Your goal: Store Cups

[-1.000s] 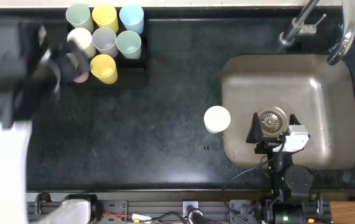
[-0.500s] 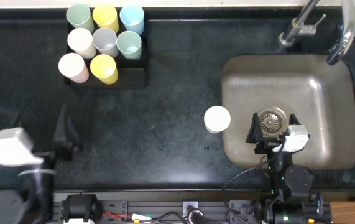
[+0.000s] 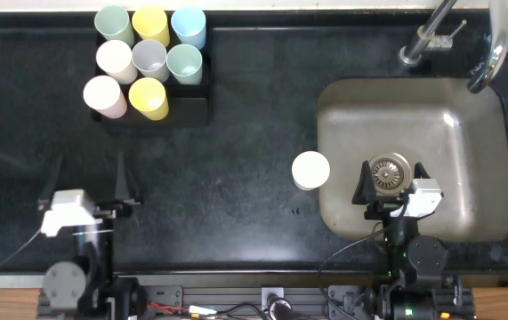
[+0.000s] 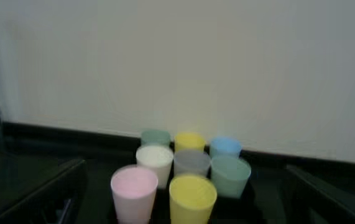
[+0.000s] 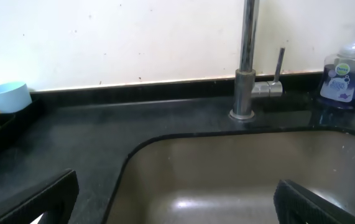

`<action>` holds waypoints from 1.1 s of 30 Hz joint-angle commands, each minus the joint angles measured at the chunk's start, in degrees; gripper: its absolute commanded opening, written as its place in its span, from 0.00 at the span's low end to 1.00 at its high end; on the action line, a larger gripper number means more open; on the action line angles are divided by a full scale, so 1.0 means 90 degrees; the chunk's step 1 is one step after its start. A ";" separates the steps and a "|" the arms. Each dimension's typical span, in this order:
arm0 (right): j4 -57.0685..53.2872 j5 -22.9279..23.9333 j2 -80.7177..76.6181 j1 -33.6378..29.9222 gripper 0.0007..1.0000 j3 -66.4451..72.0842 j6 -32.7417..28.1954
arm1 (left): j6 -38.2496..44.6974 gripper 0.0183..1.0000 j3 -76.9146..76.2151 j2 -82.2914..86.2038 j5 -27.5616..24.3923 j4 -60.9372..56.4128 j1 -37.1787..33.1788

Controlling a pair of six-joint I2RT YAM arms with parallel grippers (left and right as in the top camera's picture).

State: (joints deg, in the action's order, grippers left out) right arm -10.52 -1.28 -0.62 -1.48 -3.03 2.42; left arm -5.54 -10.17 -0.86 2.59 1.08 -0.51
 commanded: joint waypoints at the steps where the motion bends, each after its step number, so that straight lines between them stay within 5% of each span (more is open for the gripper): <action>1: 0.0027 -0.0044 0.0046 -0.0005 1.00 0.0010 0.0022 | 0.0141 1.00 0.0459 0.0073 0.0000 0.0270 -0.0015; 33: 0.0027 -0.0044 0.0046 -0.0005 1.00 0.0010 0.0022 | 0.0240 1.00 0.1078 0.0078 -0.0180 0.0418 -0.0024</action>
State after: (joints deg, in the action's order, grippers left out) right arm -10.50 -1.28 -0.62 -1.45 -3.03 2.35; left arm -4.25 -0.71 -0.75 1.69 4.89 -0.51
